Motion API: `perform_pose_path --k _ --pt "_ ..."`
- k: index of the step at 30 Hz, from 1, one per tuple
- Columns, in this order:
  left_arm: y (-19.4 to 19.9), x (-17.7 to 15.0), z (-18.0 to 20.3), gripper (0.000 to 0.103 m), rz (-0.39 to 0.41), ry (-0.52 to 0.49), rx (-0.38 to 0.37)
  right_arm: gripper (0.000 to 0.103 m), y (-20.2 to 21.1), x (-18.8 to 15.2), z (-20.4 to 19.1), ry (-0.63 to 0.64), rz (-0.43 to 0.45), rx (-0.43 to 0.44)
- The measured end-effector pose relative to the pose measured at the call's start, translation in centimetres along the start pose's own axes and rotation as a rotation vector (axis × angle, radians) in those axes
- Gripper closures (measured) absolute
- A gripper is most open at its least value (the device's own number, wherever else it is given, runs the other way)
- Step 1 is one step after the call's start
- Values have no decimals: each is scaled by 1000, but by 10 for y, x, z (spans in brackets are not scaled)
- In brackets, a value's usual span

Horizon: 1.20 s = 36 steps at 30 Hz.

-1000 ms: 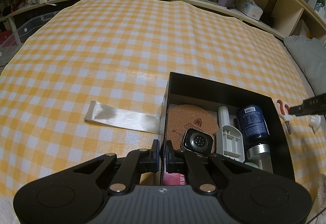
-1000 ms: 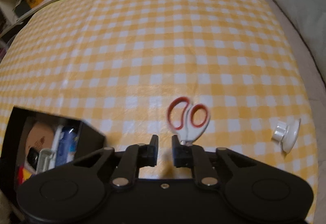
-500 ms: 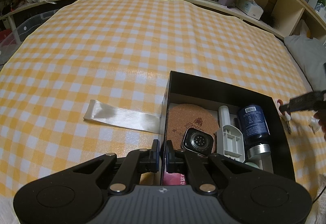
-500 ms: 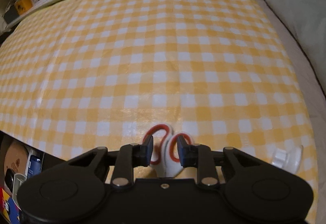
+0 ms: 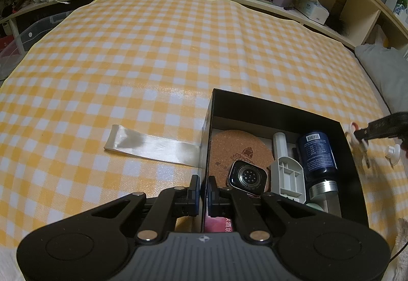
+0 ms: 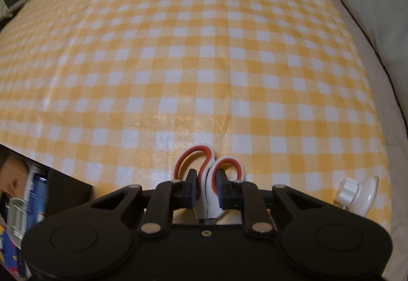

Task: Organize rigid objects
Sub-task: 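Carry the scissors over the black box and lower them inside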

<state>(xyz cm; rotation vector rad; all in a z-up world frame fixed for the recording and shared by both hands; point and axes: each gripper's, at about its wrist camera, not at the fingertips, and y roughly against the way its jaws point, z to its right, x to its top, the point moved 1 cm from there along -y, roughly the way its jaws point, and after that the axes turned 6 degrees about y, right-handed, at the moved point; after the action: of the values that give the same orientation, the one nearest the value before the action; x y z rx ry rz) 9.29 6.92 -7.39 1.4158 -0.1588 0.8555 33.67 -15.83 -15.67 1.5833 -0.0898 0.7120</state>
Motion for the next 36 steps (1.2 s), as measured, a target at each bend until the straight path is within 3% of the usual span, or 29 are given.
perform_pose_path --k 8,15,21,27,36 --pt "0 -1 1 97 0 -13 1 86 59 8 -7 -48 97 127" --pt "0 -1 2 98 3 -24 4 86 119 0 -38 -24 224 308" --pt "1 -1 1 98 3 -28 3 86 133 -17 -86 101 211 421" --pt "1 -1 1 98 2 -28 2 86 130 -32 -135 350 187 499" --pt "1 -1 1 98 2 -28 1 92 122 -58 -167 657 116 492"
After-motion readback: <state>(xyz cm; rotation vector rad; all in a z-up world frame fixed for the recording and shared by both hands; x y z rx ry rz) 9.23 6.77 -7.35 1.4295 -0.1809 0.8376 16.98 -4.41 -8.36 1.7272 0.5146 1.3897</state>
